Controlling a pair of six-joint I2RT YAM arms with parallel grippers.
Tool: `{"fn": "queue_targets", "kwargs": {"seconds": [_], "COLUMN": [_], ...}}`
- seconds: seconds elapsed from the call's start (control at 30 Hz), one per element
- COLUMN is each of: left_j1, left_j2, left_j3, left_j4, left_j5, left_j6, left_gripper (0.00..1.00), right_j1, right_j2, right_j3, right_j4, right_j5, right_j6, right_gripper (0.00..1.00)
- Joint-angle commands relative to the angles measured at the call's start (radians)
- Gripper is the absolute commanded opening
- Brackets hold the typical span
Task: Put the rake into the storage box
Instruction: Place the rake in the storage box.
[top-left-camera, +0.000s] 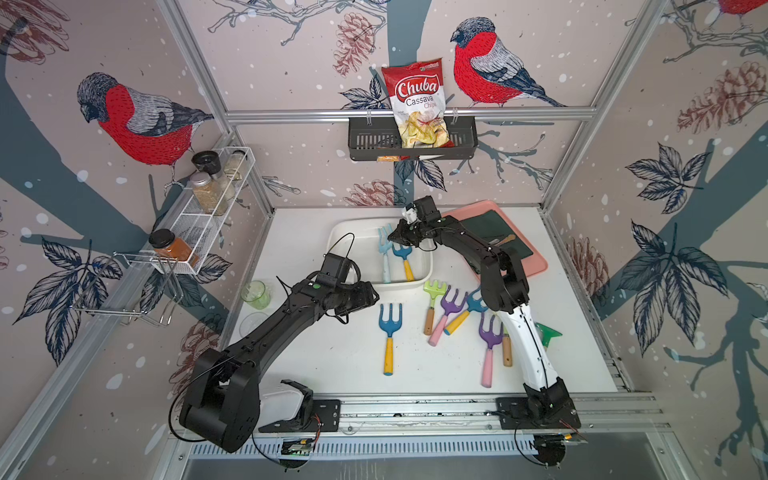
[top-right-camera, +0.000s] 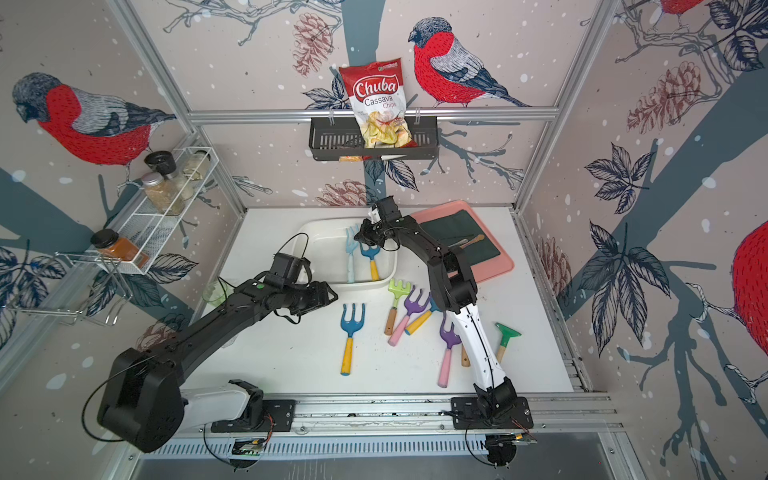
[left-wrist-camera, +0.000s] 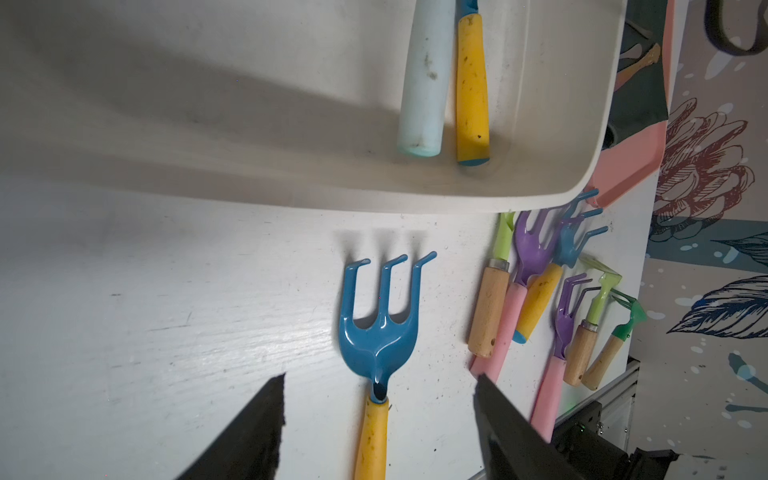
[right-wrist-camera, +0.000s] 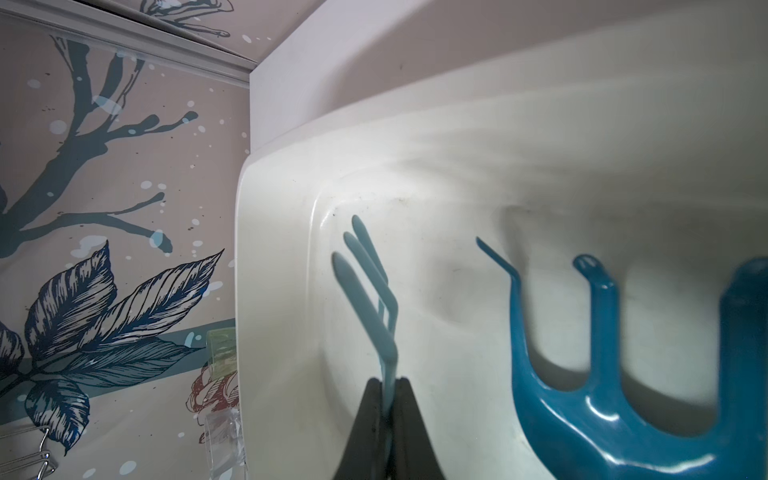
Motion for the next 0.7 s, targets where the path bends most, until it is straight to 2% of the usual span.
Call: {"fn": "queue_targets", "kwargs": {"seconds": [0.0, 0.4, 0.5, 0.6, 0.67], "left_j1": [0.002, 0.002, 0.001, 0.001, 0.001], "left_j2": [0.003, -0.028, -0.032, -0.027, -0.022], "left_j3": [-0.013, -0.080, -0.092, -0.115, -0.134], "left_j4": [0.047, 0.089, 0.094, 0.118, 0.135], "left_j5": [0.019, 0.029, 0.032, 0.042, 0.051], "left_j6": [0.012, -0.017, -0.018, -0.016, -0.016], "left_gripper": [0.72, 0.72, 0.72, 0.72, 0.72], "right_j1": [0.002, 0.014, 0.021, 0.025, 0.025], "right_j2": [0.016, 0.061, 0.060, 0.054, 0.054], "right_j3": [0.010, 0.012, 0.012, 0.012, 0.012], "right_j4": [0.018, 0.027, 0.010, -0.004, -0.008], "right_j5": [-0.013, -0.010, 0.016, 0.047, 0.049], "right_j6": [0.009, 0.010, -0.001, -0.012, -0.012], "right_gripper": [0.02, 0.03, 0.08, 0.17, 0.20]}}
